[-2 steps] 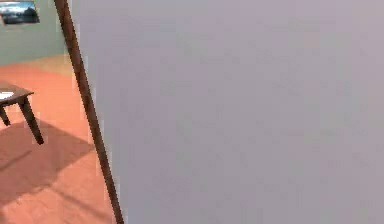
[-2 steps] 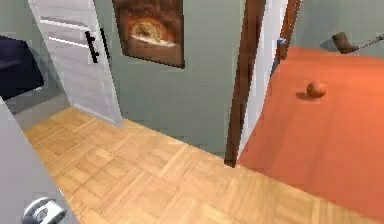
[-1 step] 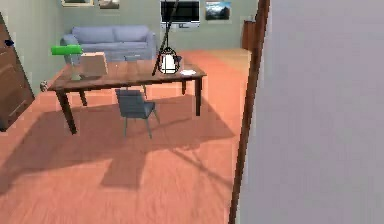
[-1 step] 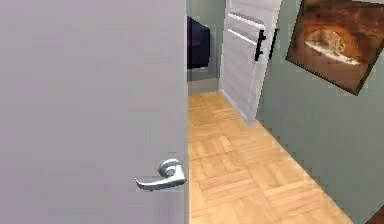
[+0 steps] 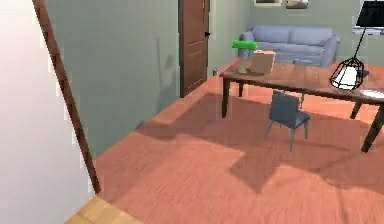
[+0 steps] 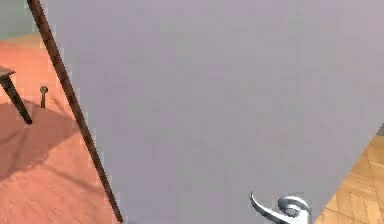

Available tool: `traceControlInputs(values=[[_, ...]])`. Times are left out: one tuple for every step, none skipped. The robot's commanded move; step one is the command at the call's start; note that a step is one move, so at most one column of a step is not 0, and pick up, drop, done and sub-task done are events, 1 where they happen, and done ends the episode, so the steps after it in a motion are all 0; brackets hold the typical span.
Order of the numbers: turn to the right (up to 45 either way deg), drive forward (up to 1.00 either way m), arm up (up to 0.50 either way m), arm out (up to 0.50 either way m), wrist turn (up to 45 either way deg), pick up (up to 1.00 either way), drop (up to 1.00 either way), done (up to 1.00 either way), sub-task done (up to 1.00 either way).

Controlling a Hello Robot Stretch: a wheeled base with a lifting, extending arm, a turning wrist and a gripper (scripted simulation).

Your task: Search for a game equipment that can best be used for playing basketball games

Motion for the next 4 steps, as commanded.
traceControlInputs(values=[[-45.0,0.00,0.00,0.00,0.0,0.00,0.00,0.00,0.00],[-15.0,0.00,0.00,0.00,0.0,0.00,0.00,0.00,0.00],[0.0,0.05,0.00,0.00,0.0,0.00,0.00,0.00,0.00],[-45.0,0.00,0.00,0.00,0.0,0.00,0.00,0.00,0.00]])
